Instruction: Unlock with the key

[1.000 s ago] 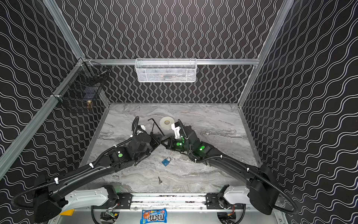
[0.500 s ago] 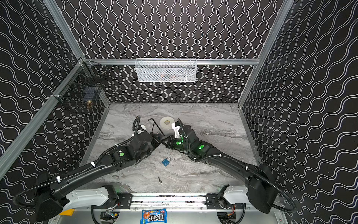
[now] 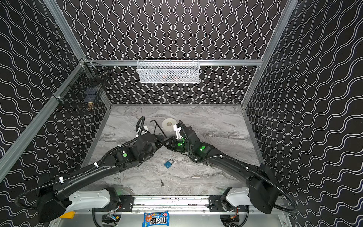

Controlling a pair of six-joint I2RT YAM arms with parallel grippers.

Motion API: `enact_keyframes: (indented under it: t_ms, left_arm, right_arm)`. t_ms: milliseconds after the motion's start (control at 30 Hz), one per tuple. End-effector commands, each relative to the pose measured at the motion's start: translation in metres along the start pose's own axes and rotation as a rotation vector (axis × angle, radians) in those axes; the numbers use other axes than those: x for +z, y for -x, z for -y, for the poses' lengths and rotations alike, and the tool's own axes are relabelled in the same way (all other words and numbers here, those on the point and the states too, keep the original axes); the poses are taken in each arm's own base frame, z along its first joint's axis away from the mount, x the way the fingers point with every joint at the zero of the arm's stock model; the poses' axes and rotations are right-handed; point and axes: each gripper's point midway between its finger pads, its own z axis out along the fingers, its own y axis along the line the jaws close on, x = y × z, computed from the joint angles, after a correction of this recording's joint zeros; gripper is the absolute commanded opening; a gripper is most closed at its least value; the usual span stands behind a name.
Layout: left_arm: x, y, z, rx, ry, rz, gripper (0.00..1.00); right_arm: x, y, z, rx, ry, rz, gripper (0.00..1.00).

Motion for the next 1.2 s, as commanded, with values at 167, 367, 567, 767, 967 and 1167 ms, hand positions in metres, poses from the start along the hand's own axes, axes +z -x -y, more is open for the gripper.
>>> enact_keyframes:
  t_ms: [167,367,567,767,967,1167]
  left_arm:
    - [0.001,-0.011,-0.007,0.083,0.025,-0.048,0.0]
    - [0.002,-0.012,-0.02,0.117,0.075,-0.046,0.0]
    - [0.0,-0.012,-0.025,0.104,0.071,-0.04,0.0]
    - [-0.002,-0.011,-0.017,0.096,0.041,-0.048,0.0]
    - [-0.004,-0.013,-0.017,0.111,0.05,-0.066,0.0]
    - [-0.007,-0.012,-0.019,0.105,0.042,-0.062,0.0]
  right_arm:
    - [-0.001,0.026,-0.009,0.028,0.072,0.053,0.0]
    - [-0.004,0.029,-0.004,0.027,0.039,0.066,0.0]
    - [-0.006,0.028,-0.002,0.029,0.034,0.064,0.0]
    - [-0.006,0.029,0.001,0.024,0.022,0.07,0.0]
    - [-0.008,0.036,-0.004,0.004,0.019,0.071,0.0]
    - [-0.013,0.042,-0.004,0.006,0.003,0.086,0.0]
